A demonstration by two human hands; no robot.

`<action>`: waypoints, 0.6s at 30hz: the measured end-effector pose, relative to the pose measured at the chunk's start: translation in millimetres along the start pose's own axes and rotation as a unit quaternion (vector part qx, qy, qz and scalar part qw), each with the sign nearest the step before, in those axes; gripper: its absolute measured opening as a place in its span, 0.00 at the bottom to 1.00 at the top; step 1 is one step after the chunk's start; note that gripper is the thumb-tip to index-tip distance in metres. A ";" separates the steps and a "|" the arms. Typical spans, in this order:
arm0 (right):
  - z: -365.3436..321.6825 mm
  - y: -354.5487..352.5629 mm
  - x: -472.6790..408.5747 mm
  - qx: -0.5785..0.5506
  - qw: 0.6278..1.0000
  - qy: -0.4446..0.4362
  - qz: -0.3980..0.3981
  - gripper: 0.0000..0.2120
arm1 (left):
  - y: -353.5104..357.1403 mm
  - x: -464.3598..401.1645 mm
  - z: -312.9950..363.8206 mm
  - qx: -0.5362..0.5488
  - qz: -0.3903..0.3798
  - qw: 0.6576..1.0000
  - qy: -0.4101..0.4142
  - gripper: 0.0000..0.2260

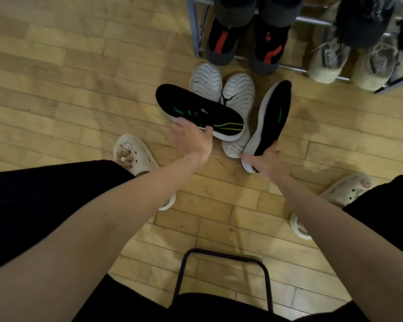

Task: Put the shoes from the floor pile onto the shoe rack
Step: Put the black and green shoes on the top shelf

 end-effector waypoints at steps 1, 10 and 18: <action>0.2 -0.1 -0.1 0.003 1.000 -0.001 0.004 0.60 | 16.5 8.0 -15.1 0.081 -0.057 0.990 -0.102 0.32; -3.5 -19.7 9.2 0.088 0.995 -0.009 0.044 0.59 | 69.5 30.6 13.6 0.441 -0.236 0.822 -0.273 0.32; -8.8 -66.5 43.2 0.199 0.978 -0.055 0.017 0.47 | 37.4 34.7 13.0 0.473 -0.195 0.826 -0.237 0.26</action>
Point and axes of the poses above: each hand's wrist, its own x-axis away from the middle knuckle, its own y-axis out of the palm, z = x × y, the point moved 9 cm from there along -x, towards the middle knuckle
